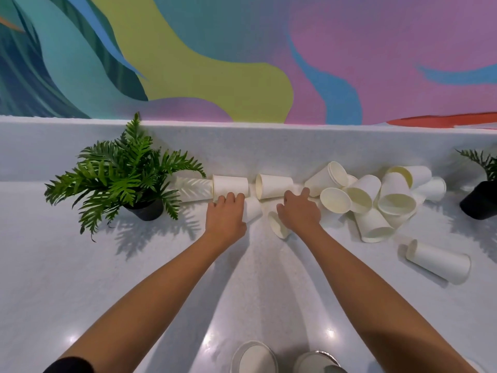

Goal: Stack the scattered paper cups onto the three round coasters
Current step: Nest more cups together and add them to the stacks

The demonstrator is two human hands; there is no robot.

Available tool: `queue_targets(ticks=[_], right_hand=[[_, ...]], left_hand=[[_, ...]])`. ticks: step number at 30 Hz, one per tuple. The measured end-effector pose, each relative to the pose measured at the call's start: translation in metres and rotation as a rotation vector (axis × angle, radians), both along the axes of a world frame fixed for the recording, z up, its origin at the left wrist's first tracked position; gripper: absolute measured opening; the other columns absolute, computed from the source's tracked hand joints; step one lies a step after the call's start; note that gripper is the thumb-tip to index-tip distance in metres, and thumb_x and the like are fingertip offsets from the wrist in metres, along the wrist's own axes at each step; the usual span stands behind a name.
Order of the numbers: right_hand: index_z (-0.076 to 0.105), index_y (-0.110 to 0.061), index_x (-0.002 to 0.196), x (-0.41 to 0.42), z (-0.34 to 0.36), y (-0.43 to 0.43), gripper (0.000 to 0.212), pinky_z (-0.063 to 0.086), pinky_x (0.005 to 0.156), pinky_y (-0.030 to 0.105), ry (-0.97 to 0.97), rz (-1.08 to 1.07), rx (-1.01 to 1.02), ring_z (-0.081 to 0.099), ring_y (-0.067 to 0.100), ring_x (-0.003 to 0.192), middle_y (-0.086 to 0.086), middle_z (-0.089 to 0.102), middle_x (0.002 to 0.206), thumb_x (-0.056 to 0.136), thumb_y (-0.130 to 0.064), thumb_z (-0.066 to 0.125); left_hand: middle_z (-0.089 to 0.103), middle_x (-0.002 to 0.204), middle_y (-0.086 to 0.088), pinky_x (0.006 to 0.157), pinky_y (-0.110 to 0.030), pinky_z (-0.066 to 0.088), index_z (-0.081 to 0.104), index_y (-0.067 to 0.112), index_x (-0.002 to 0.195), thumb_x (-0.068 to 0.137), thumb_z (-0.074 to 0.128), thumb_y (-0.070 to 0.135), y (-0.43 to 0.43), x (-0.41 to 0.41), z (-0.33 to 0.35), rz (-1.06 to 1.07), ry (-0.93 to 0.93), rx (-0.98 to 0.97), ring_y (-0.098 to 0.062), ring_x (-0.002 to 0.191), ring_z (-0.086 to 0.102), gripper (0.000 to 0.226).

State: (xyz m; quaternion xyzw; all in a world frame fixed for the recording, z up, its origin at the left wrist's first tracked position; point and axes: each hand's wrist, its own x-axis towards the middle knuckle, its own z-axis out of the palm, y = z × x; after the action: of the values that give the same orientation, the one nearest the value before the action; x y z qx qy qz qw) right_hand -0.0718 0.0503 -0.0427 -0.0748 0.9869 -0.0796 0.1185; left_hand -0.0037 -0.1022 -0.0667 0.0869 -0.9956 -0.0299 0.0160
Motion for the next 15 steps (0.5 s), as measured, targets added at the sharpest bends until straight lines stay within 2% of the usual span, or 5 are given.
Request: queue_targets(ticks=[2,4,6,11,15], right_hand=[[0.036,-0.015,0.134,0.002,0.000,-0.002,0.046,0.039,0.072,0.033,-0.058,-0.038,-0.023,0.057,0.035,0.107,0.015,0.022,0.146,0.095,-0.038,0.048],[0.023,-0.014,0.142,0.004,-0.003,-0.002,0.069,0.043,0.077,0.035,-0.130,-0.071,-0.032,0.053,0.036,0.116,0.016,0.013,0.152,0.089,-0.038,0.060],[0.014,-0.012,0.145,0.007,-0.009,0.000,0.085,0.044,0.081,0.034,-0.192,-0.089,-0.041,0.049,0.036,0.121,0.017,0.011,0.152,0.084,-0.036,0.067],[0.010,-0.009,0.147,0.013,-0.013,0.008,0.091,0.042,0.078,0.032,-0.244,-0.035,-0.059,0.050,0.034,0.119,0.017,0.029,0.143,0.082,-0.032,0.070],[0.007,-0.005,0.149,0.013,-0.003,0.013,0.097,0.044,0.079,0.033,-0.235,-0.011,-0.127,0.054,0.032,0.116,0.015,0.048,0.133,0.082,-0.035,0.069]], left_hand=[[0.051,0.120,-0.005,0.082,-0.035,0.042,0.040,0.016,0.127,0.083,0.061,0.032,0.002,0.003,-0.001,-0.006,-0.031,0.019,-0.026,0.108,0.051,0.052],[0.051,0.123,-0.005,0.083,-0.037,0.044,0.038,0.016,0.129,0.082,0.063,0.034,0.003,0.005,-0.002,-0.001,-0.067,0.048,-0.026,0.112,0.051,0.056],[0.050,0.126,-0.005,0.085,-0.038,0.046,0.037,0.016,0.130,0.081,0.065,0.037,0.004,0.006,-0.003,0.003,-0.103,0.074,-0.026,0.114,0.051,0.061],[0.052,0.124,-0.005,0.084,-0.037,0.047,0.038,0.017,0.128,0.077,0.068,0.038,0.001,0.011,0.000,0.010,-0.108,0.110,-0.025,0.111,0.053,0.063],[0.054,0.120,-0.005,0.081,-0.038,0.051,0.040,0.016,0.127,0.073,0.072,0.043,0.001,0.015,0.011,0.074,-0.062,0.244,-0.025,0.107,0.055,0.068]])
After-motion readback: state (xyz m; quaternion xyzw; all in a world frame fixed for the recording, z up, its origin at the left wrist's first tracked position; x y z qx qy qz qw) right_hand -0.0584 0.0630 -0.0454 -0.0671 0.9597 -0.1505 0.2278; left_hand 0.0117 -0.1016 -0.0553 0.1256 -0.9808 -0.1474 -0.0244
